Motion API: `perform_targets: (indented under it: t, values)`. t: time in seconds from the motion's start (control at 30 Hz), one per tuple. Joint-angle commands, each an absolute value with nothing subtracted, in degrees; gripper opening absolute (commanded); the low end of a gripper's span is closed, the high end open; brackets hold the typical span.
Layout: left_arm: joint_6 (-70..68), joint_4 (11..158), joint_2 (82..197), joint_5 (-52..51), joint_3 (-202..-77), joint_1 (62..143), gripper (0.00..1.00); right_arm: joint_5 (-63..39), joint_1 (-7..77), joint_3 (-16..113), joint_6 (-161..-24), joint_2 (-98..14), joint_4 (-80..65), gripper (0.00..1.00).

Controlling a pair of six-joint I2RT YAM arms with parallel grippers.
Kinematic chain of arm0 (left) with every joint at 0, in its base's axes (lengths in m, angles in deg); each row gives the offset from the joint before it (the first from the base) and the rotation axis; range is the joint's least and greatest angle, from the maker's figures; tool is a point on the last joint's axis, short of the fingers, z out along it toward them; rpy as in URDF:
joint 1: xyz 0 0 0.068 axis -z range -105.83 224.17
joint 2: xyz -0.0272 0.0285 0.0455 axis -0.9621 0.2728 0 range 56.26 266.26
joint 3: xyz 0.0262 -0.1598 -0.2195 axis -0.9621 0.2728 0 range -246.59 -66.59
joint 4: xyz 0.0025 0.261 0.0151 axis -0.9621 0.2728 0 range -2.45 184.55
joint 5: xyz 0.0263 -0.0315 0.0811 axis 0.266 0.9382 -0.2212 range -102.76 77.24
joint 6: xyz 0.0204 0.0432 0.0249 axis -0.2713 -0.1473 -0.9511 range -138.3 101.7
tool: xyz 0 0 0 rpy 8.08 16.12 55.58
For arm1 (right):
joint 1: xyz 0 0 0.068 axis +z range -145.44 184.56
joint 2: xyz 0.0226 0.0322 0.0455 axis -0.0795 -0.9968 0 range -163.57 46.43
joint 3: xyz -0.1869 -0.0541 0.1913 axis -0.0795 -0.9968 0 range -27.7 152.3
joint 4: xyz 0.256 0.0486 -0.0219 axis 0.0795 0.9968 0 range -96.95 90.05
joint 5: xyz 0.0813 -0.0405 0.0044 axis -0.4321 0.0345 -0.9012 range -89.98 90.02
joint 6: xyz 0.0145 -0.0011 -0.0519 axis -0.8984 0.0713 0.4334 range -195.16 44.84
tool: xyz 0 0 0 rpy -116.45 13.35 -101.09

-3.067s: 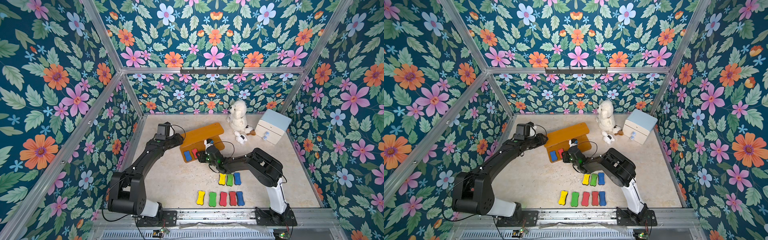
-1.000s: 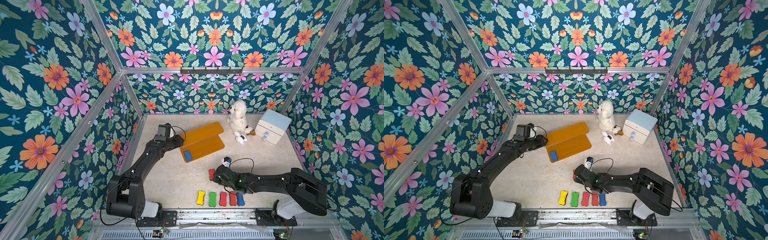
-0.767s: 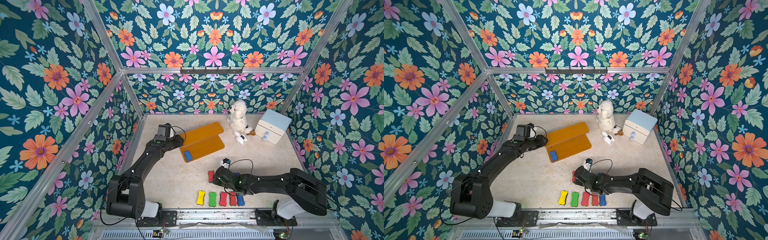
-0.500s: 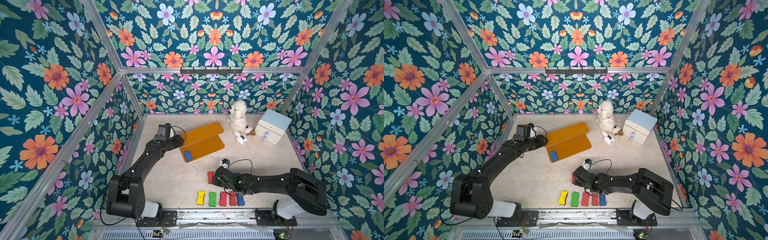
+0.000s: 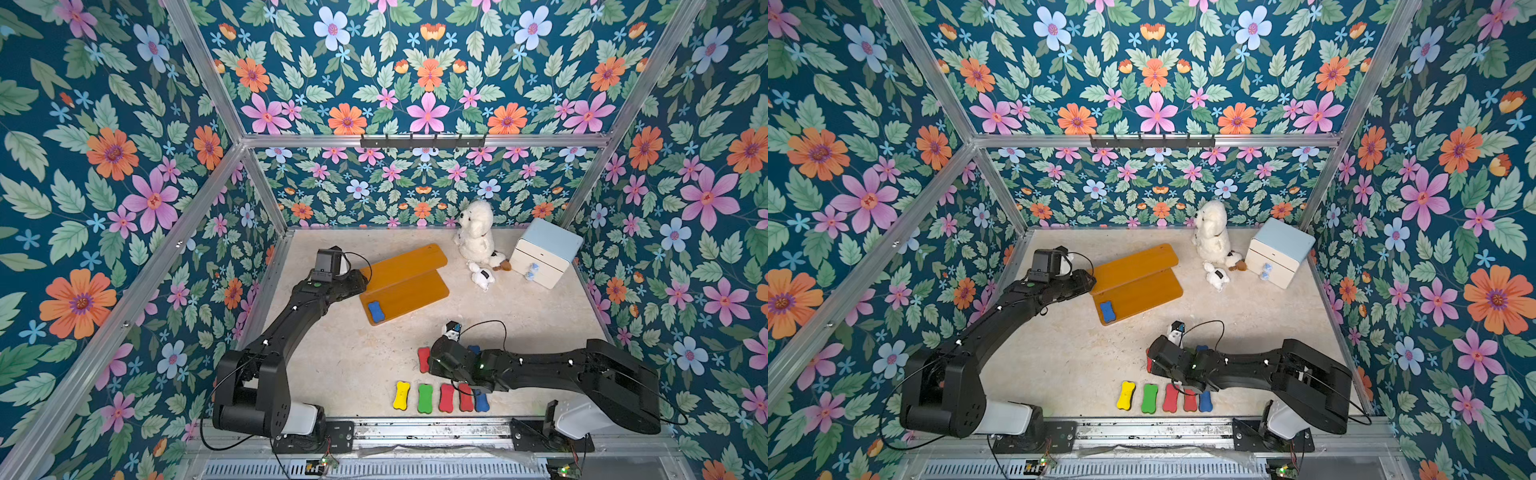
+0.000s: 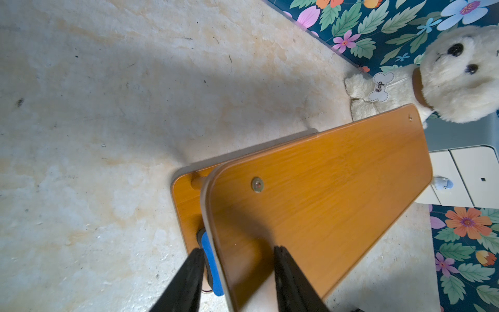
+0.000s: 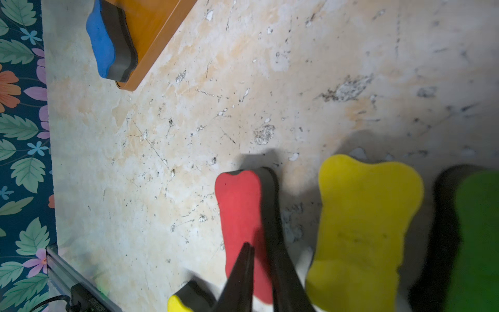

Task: Remove the whiteboard erasers from the shelf
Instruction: Place the whiteboard eraser at the center of the board.

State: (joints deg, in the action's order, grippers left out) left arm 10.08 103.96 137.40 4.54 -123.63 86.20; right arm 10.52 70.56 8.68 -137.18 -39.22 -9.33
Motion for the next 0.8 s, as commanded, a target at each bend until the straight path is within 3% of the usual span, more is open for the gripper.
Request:
perform_targets:
  t: [0.0,0.2,0.53,0.77]
  values:
    - [10.0,104.9,136.9,3.7,-123.6,86.2,0.47,12.7,70.6,8.7,-135.9,-38.1,-8.8,0.34]
    - [10.3,104.6,136.5,3.5,-123.3,86.2,0.47,16.5,71.2,13.4,-131.3,-40.3,-5.4,0.44]
    - [10.3,105.0,136.0,2.6,-123.3,86.2,0.47,15.1,73.2,19.4,-120.2,-47.0,-13.3,0.26]
    - [10.2,104.9,135.9,2.5,-123.3,86.2,0.47,14.4,73.1,22.4,-119.0,-53.0,-11.3,0.23]
